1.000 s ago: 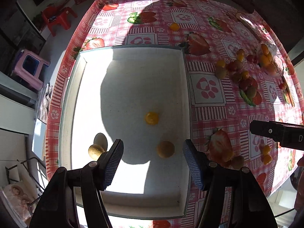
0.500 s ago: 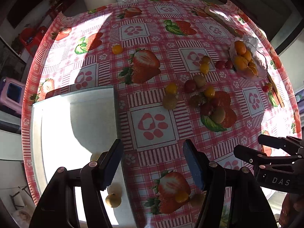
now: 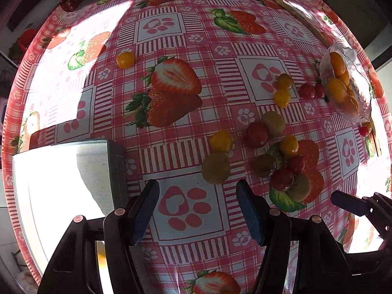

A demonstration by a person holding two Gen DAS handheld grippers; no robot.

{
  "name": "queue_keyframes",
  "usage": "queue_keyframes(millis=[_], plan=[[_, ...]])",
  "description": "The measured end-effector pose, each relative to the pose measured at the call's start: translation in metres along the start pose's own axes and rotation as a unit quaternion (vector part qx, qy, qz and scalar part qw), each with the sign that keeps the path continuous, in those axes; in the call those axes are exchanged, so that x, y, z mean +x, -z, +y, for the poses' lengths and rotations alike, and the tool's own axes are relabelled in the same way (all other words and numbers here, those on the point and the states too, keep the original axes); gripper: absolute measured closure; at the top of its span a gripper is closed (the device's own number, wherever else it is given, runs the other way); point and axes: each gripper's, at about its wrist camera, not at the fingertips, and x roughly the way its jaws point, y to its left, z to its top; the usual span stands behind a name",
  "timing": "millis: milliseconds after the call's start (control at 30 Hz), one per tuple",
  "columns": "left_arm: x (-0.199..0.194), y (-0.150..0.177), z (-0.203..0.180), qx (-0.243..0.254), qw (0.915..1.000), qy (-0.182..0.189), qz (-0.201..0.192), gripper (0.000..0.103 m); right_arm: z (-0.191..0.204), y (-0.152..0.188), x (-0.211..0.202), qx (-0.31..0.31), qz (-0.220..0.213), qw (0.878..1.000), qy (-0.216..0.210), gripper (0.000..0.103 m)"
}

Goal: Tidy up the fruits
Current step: 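Move both open tools back to the fruit cluster, then grasp a brown kiwi with right tool while left tool grasps another kiwi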

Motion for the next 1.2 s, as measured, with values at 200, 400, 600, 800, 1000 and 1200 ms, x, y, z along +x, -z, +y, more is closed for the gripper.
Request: queue_keyframes(millis=[200,400,600,800,1000,1200], plan=[[0.009,-0.005,-0.002,0.004,1.0000,-0.009,-0.001,0.037,0.005,-0.009,0.011,-0.012,-0.001,1.000,-0.002,0.032],[0.010,-0.010,-0.006,0.001,0.9998,-0.017,-0.006,0.044,0.013,-0.016,0.017,-0.017,-0.005,1.000,-0.002,0.039],[0.006,-0.024,-0.009,0.006,0.9998,-0.010,-0.015,0.077,0.024,-0.034,0.027,-0.012,-0.008,1.000,-0.012,0.075],[-0.014,-0.016,-0.003,-0.010,0.9995,0.017,-0.025,0.077,0.016,-0.031,0.021,-0.003,-0.012,1.000,-0.022,0.075],[-0.042,0.003,0.005,-0.014,0.9985,0.031,-0.042,0.077,0.003,-0.018,0.009,0.009,-0.012,0.999,-0.028,0.075],[-0.060,0.030,0.014,-0.028,0.9976,0.033,-0.053,0.077,-0.002,0.001,-0.003,0.014,-0.012,0.999,-0.030,0.075]])
